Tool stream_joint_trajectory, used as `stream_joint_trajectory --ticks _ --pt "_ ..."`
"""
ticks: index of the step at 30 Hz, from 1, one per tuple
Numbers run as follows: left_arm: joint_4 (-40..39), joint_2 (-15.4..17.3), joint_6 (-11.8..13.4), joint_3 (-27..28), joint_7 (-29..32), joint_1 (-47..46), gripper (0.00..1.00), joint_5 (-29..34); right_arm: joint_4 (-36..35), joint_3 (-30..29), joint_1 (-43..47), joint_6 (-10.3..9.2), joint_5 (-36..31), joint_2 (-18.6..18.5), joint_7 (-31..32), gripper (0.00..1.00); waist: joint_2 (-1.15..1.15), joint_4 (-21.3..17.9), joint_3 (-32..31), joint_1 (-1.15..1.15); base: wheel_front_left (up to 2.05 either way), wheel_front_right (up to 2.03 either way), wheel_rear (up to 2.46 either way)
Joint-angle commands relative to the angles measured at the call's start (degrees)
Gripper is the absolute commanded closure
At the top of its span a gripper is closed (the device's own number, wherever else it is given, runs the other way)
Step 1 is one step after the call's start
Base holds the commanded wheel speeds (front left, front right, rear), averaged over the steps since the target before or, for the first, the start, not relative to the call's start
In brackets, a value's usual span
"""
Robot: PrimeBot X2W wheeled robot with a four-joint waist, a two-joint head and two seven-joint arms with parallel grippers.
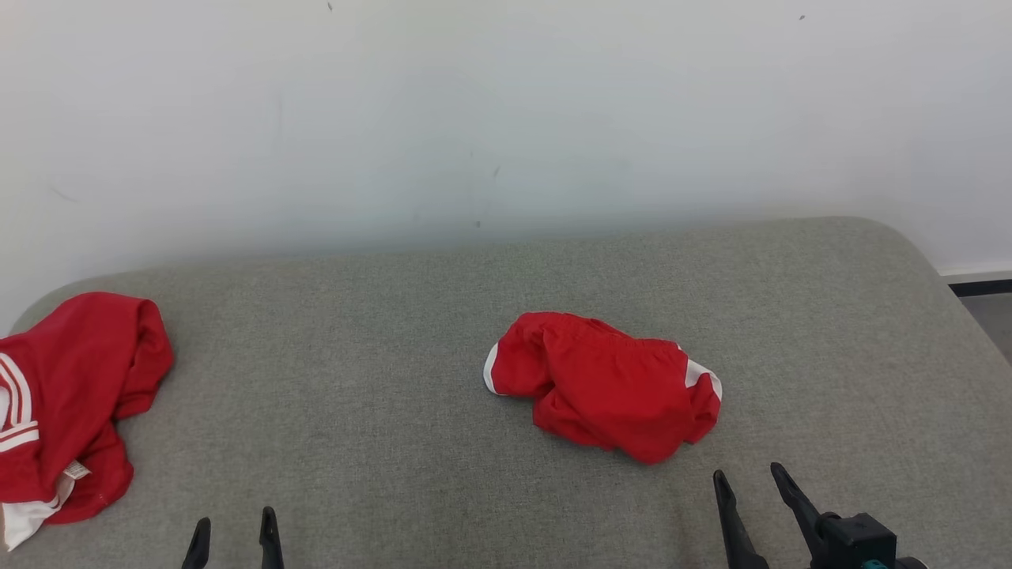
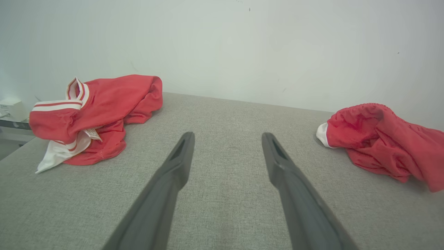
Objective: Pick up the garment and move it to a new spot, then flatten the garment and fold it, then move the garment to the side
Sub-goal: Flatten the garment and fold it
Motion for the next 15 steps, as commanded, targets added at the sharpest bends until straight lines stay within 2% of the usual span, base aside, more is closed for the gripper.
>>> stream_joint_trajectory --ticks 1,15 --pt "0.0 -0.1 -0.3 0.3 0.0 0.6 0.0 0.4 0.0 -0.2 0.6 -0.14 -0.1 -0.1 0.0 0.0 0.0 0.0 -0.1 0.01 0.0 0.0 0.0" --pt "1.7 -0.7 -1.6 1.4 0.0 -0.7 0.0 1.1 0.3 0.9 0.1 -0.14 0.8 -0.1 -0.3 0.0 0.0 -0.7 0.2 0.01 0.0 0.0 0.0"
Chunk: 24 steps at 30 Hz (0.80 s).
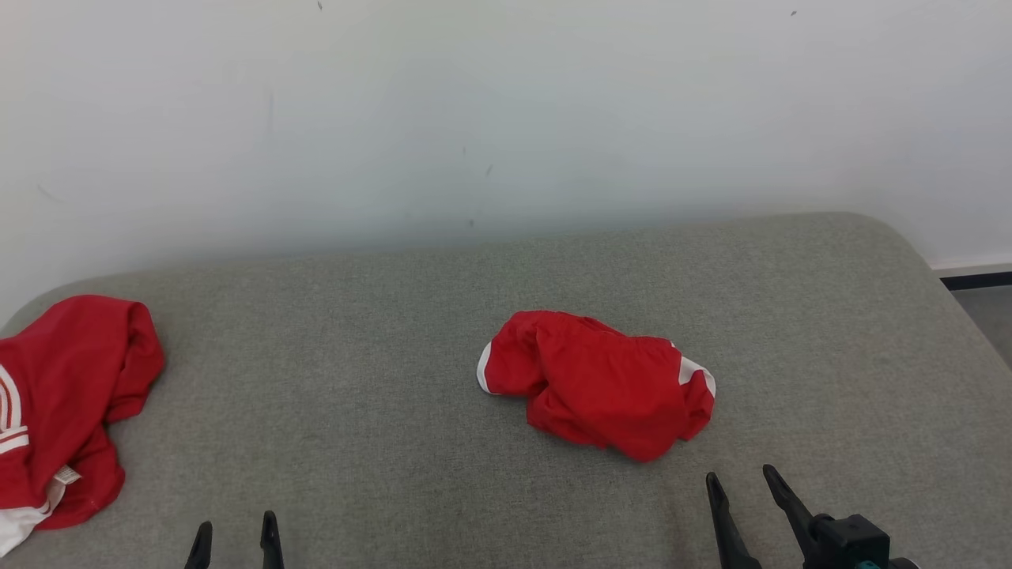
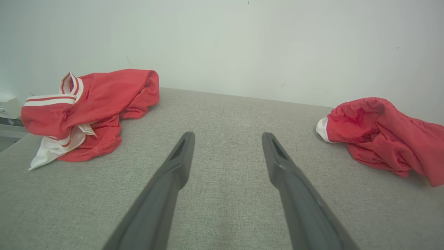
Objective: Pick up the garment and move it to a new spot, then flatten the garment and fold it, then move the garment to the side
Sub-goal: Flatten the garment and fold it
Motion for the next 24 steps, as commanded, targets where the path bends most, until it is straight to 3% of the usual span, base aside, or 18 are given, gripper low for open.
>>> stream_joint_trajectory --ticks 1,13,18,24 --pt "0.3 -0.2 -0.2 0.1 0.0 -0.4 0.0 0.6 0.1 0.1 0.0 -0.14 0.2 -0.1 -0.4 0.0 0.0 -0.2 0.0 0.01 0.0 0.0 0.0" --pt "1.9 0.7 0.8 -1.1 3.8 -4.4 0.0 0.7 0.4 1.2 -0.9 -0.14 0.3 -0.1 -0.4 0.0 0.0 -3.8 0.5 0.01 0.0 0.0 0.0" --pt "3.5 1.9 -1.0 -2.7 11.2 -11.6 0.0 -0.3 -0.1 2.2 -1.5 -0.14 0.3 -0.1 -0.2 0.0 0.0 -7.2 1.8 0.01 0.0 0.0 0.0" --pt "8.5 2.9 -4.4 -5.6 24.1 -24.4 0.0 -1.8 -0.1 4.1 -2.2 -0.14 0.1 -0.1 0.1 0.0 0.0 -12.8 4.0 0.01 0.0 0.0 0.0"
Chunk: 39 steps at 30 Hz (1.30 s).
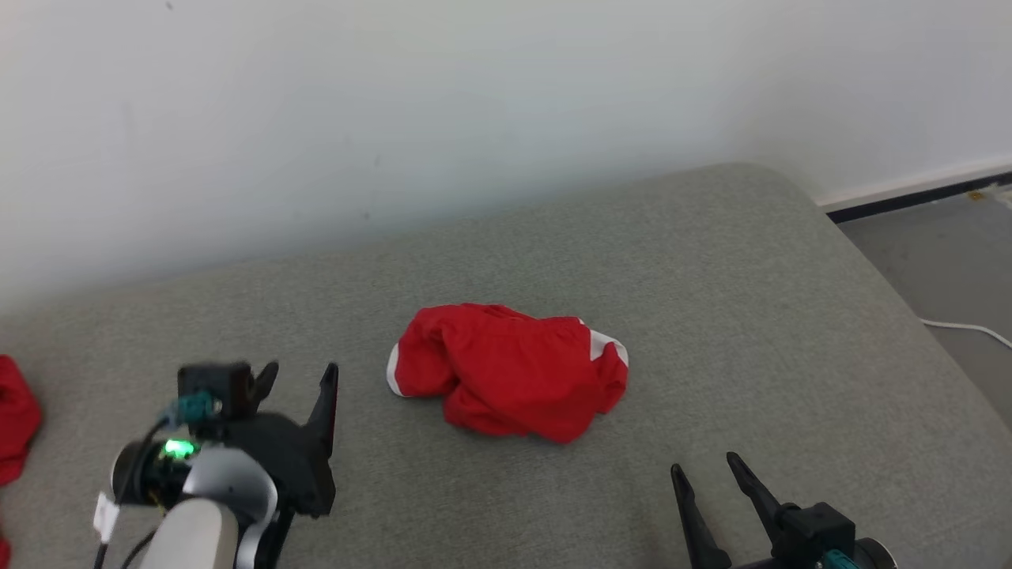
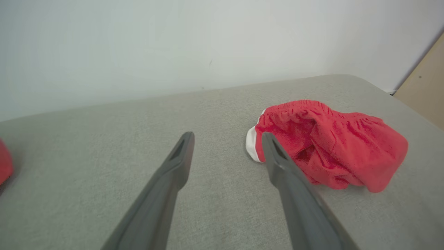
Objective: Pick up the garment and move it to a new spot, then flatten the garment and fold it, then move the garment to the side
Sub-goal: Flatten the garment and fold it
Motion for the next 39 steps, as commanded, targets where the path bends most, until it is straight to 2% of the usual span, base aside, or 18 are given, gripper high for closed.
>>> stream_joint_trajectory --ticks 1,4,9,14,19,28,39 --pt "1.1 0.6 -0.8 -0.5 1.8 -3.3 0.0 -0.2 -0.1 0.6 -0.7 -0.14 0.2 0.0 0.0 0.0 0.0 -4.7 2.5 0.0 0.0 0.0 0.0" --pt "3.0 1.0 -1.9 -1.5 4.9 -7.1 0.0 -0.7 0.0 1.5 -1.2 -0.14 0.5 0.0 0.0 0.0 0.0 -6.9 3.4 0.0 0.0 0.0 0.0" --pt "7.8 2.4 -4.2 -5.9 14.3 -17.3 0.0 -1.0 0.3 2.5 -2.6 -0.14 0.9 0.0 -0.6 0.0 0.0 -12.7 6.4 0.0 0.0 0.0 0.0" --pt "11.8 3.7 -5.0 -9.7 19.1 -23.5 0.0 -0.9 0.4 3.5 -3.9 -0.14 1.8 0.0 -1.2 0.0 0.0 -16.5 9.6 0.0 0.0 0.0 0.0" --pt "15.5 5.4 -5.3 -15.6 22.3 -28.5 0.0 -1.0 0.9 2.6 -4.3 -0.14 2.7 0.0 -2.5 0.0 0.0 -17.1 12.7 0.0 0.0 0.0 0.0" --pt "18.9 8.1 -5.3 -28.6 30.4 -33.6 0.0 -7.7 1.9 3.4 -4.9 -0.14 3.4 0.0 -3.5 0.0 0.0 -16.7 13.8 0.0 0.0 0.0 0.0" --pt "12.3 9.2 -5.3 -36.8 37.6 -32.6 0.01 -13.2 2.7 4.1 -5.8 -0.14 3.0 -0.1 -3.1 0.0 0.0 -14.3 12.7 0.0 0.0 0.0 0.0"
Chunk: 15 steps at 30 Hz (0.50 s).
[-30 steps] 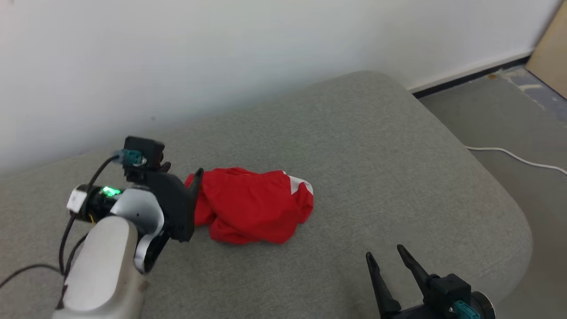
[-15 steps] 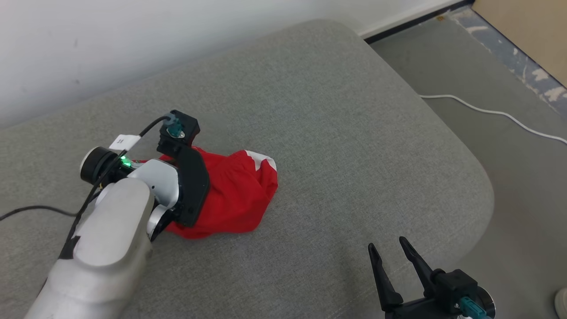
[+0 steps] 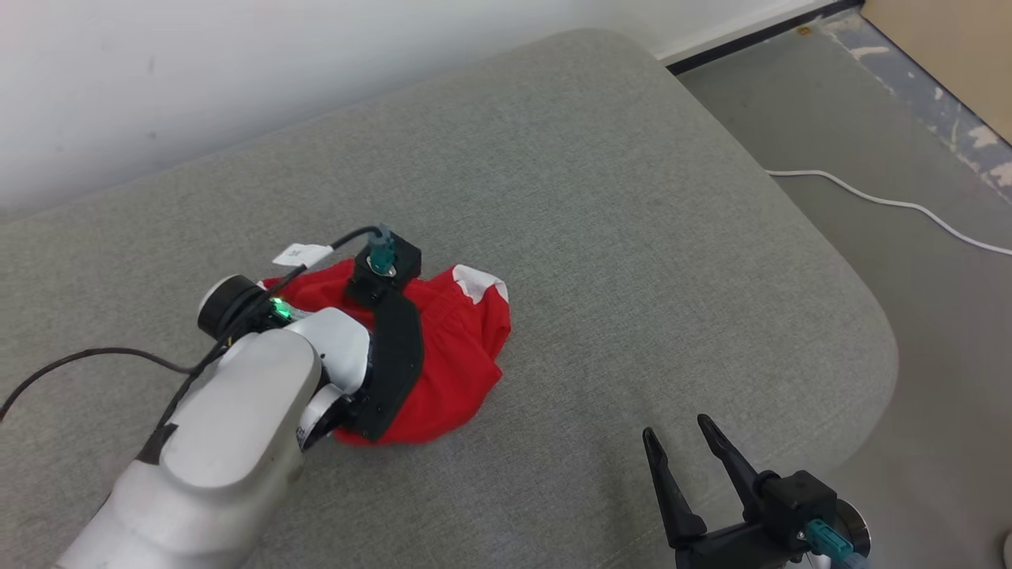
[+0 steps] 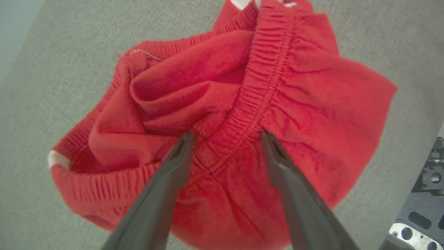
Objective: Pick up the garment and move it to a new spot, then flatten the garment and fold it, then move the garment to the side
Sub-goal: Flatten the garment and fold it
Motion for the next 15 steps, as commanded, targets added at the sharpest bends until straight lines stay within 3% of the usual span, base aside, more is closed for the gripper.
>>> stream_joint_trajectory --ticks 1,2,6,15 --pt "-1.3 0.6 0.0 -1.1 0.3 0.8 0.51 -0.1 0.1 0.0 -0.2 -0.14 -0.3 -0.1 0.0 0.0 -0.01 0.7 -0.4 -0.01 0.0 0.0 0.0" --pt "-1.6 1.0 0.0 -1.5 0.0 1.1 1.0 0.2 0.1 0.2 -0.3 -0.14 -0.2 0.0 0.1 0.0 -0.01 0.7 -0.5 -0.01 0.0 0.0 0.0" --pt "-2.3 2.0 0.2 -2.5 -2.2 2.4 1.0 1.0 0.3 0.4 -0.4 -0.14 -0.2 -0.1 0.3 0.0 -0.01 0.9 -1.3 -0.01 0.0 0.0 0.0" --pt "-2.2 0.8 1.3 -2.1 -11.7 3.1 1.0 2.0 0.5 0.1 0.4 -0.14 -1.0 0.0 0.9 0.0 -0.01 2.1 -3.7 -0.01 0.0 0.0 0.0"
